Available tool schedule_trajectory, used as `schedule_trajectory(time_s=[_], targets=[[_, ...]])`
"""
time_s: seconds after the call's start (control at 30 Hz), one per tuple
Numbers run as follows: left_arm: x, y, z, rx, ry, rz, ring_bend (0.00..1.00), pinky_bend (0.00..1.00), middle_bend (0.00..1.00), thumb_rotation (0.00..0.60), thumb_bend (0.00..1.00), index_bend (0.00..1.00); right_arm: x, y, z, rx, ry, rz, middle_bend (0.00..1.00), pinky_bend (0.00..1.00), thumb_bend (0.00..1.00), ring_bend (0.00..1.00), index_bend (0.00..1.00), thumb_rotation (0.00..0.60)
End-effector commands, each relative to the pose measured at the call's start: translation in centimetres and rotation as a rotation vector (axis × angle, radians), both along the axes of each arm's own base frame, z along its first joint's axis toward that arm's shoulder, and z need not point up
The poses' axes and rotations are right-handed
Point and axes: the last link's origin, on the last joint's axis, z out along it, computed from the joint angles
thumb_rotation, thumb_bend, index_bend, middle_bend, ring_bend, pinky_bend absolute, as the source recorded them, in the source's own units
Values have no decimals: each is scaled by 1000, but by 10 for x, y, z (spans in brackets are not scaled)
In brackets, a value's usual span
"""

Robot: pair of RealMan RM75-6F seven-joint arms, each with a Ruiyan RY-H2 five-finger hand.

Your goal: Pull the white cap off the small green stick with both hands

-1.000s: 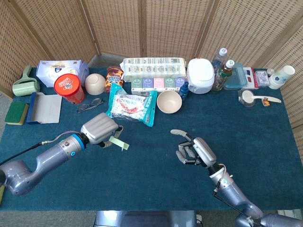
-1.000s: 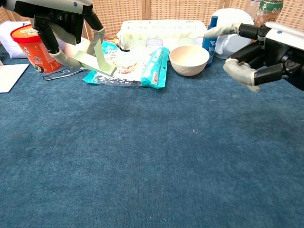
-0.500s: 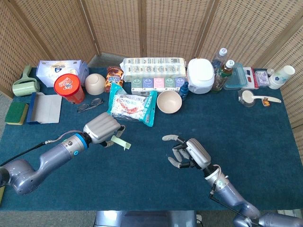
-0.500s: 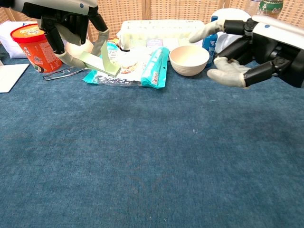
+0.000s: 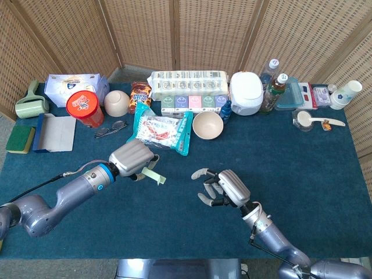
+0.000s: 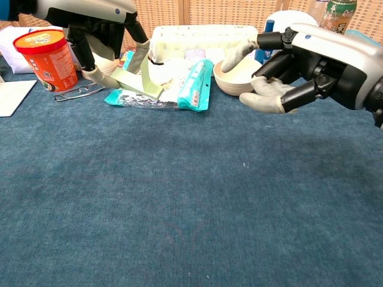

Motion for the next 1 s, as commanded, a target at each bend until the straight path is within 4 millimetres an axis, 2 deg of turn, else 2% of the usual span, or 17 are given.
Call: schedule_trajectory(time_s=[0.03, 0.5, 1.0], targets=[[2, 1, -2, -3, 0, 0, 1000, 1000, 1000, 600, 399, 734, 3, -1, -1, 1, -6, -4, 879, 794, 364, 962, 360, 600], [10, 3, -15, -22, 12, -7, 1000, 1000, 1000, 600, 399, 734, 14, -12, -4, 2, -26, -7, 881, 794, 364, 963, 359, 600], [26, 9, -19, -39, 13, -3, 1000, 1000, 1000, 600, 399, 734, 28, -14, -8, 22, -26, 54, 881, 794, 364, 963, 361, 600]])
